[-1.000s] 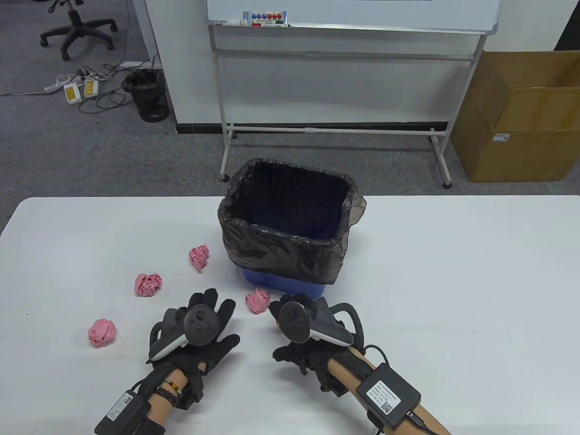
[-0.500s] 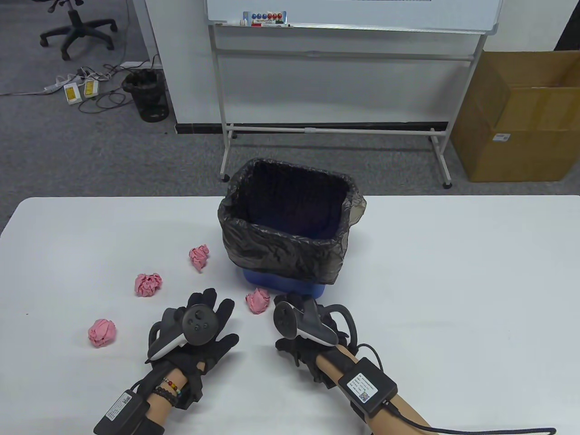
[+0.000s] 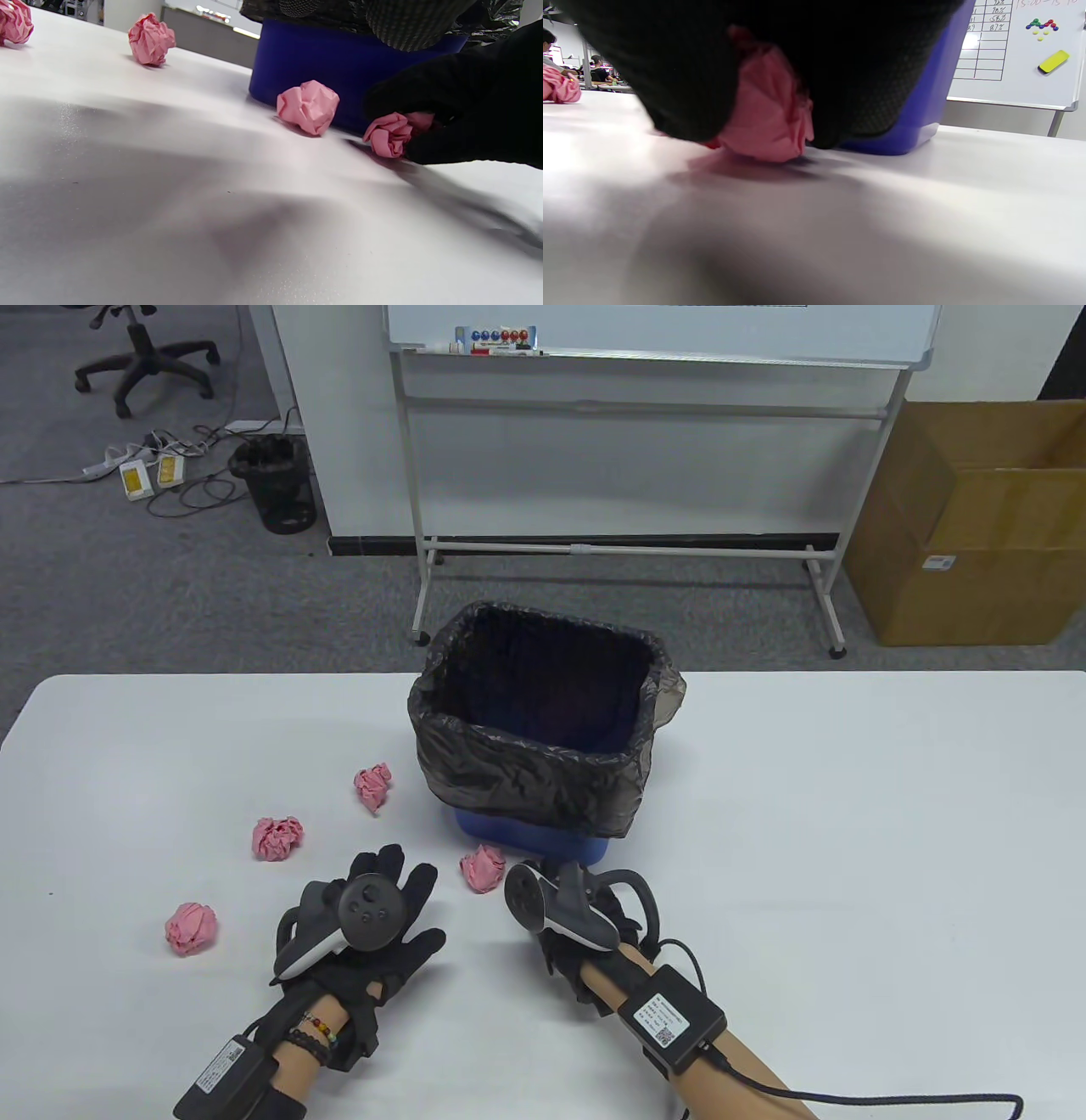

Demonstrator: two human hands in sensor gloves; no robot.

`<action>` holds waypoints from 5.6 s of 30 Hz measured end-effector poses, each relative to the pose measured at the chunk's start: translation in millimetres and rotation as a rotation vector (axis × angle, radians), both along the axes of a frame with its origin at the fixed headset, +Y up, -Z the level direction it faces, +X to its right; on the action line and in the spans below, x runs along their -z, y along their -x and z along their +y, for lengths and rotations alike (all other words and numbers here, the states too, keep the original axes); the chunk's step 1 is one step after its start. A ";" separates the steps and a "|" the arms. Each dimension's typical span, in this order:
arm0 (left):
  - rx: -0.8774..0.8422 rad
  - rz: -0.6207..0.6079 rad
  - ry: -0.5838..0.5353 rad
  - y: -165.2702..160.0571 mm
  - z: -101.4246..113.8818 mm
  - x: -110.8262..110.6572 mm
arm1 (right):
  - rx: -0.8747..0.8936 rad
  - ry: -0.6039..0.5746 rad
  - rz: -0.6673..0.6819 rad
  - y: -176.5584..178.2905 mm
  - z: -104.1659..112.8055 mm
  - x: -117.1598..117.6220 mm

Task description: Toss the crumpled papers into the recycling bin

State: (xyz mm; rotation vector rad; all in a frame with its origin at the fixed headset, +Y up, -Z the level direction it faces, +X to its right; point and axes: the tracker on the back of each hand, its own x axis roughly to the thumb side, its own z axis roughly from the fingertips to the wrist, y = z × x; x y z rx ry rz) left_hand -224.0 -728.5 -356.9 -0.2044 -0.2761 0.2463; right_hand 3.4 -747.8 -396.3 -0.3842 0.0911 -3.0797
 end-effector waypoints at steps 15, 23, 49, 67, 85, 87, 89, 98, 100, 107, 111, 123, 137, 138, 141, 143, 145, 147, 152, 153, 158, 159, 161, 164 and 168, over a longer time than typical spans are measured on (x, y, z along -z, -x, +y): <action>0.004 -0.011 0.008 -1.9 -2.1 0.4 | 0.259 0.192 -0.004 -25.5 58.7 -19.0; -0.003 -0.012 0.008 -1.4 -2.2 0.5 | 0.384 0.317 0.011 -27.2 85.5 -25.5; -0.017 -0.003 0.005 2.1 -0.9 1.3 | 0.962 0.202 0.019 -43.1 217.0 24.4; -0.003 -0.020 0.000 -1.0 -3.0 -0.3 | 0.404 -0.167 -0.147 -69.8 218.6 6.7; 0.007 -0.024 -0.009 -3.5 -3.3 -1.6 | 0.295 -0.133 -0.194 -117.1 167.2 -51.5; 0.005 -0.022 -0.012 -3.5 -3.0 -1.7 | 0.292 -0.129 -0.205 -121.3 159.0 -54.2; 0.003 -0.020 -0.019 -3.3 -2.9 -1.7 | 0.285 -0.123 -0.214 -124.4 150.2 -56.7; 0.010 -0.013 -0.018 -2.5 -3.1 -2.0 | 0.271 -0.094 -0.249 -134.9 112.5 -63.3; 0.011 -0.012 -0.014 -2.5 -3.3 -2.1 | 0.264 -0.078 -0.255 -137.0 103.4 -64.1; 0.020 -0.002 -0.008 -1.5 -3.4 -2.6 | 0.254 -0.029 -0.259 -139.2 75.3 -65.0; 0.031 0.020 -0.006 1.0 -1.4 -1.6 | 0.256 -0.010 -0.260 -138.5 64.1 -64.2; 0.007 0.209 -0.049 40.0 9.7 5.6 | 0.160 0.005 -0.232 -133.0 47.5 -66.2; 0.016 0.526 -0.089 113.9 11.4 9.9 | 0.182 0.055 -0.219 -136.4 43.5 -67.0; 0.023 0.555 -0.087 119.3 10.3 9.4 | 0.177 0.060 -0.216 -135.9 43.0 -67.3; 0.031 0.607 -0.090 129.8 5.7 8.2 | 0.173 0.066 -0.213 -135.3 42.6 -67.8; 0.054 0.644 -0.055 135.0 0.2 7.7 | 0.173 0.071 -0.212 -135.2 42.7 -67.9; 0.093 0.671 -0.053 140.0 -5.5 7.8 | 0.170 0.077 -0.212 -135.2 42.3 -68.2; 0.108 0.701 -0.039 145.4 -11.5 7.8 | 0.167 0.084 -0.211 -135.1 42.0 -68.6; 0.165 0.757 0.026 152.6 -23.4 7.9 | 0.161 0.095 -0.209 -134.7 41.9 -69.0; 0.181 0.769 0.026 153.1 -23.9 7.9 | 0.161 0.098 -0.209 -134.6 41.8 -69.1; 0.269 0.863 -0.018 157.6 -18.2 5.4 | 0.159 0.108 -0.207 -134.3 41.1 -69.2; 0.272 0.885 -0.014 158.9 -18.0 4.7 | 0.159 0.108 -0.208 -134.3 41.1 -69.2; 0.276 0.912 -0.025 160.3 -14.9 3.4 | 0.160 0.108 -0.208 -134.4 41.0 -69.2; 0.251 0.947 -0.089 158.4 -4.0 1.8 | 0.162 0.108 -0.211 -134.5 41.0 -69.0; 0.229 0.937 -0.131 152.0 9.0 0.8 | 0.162 0.106 -0.213 -134.9 40.9 -68.8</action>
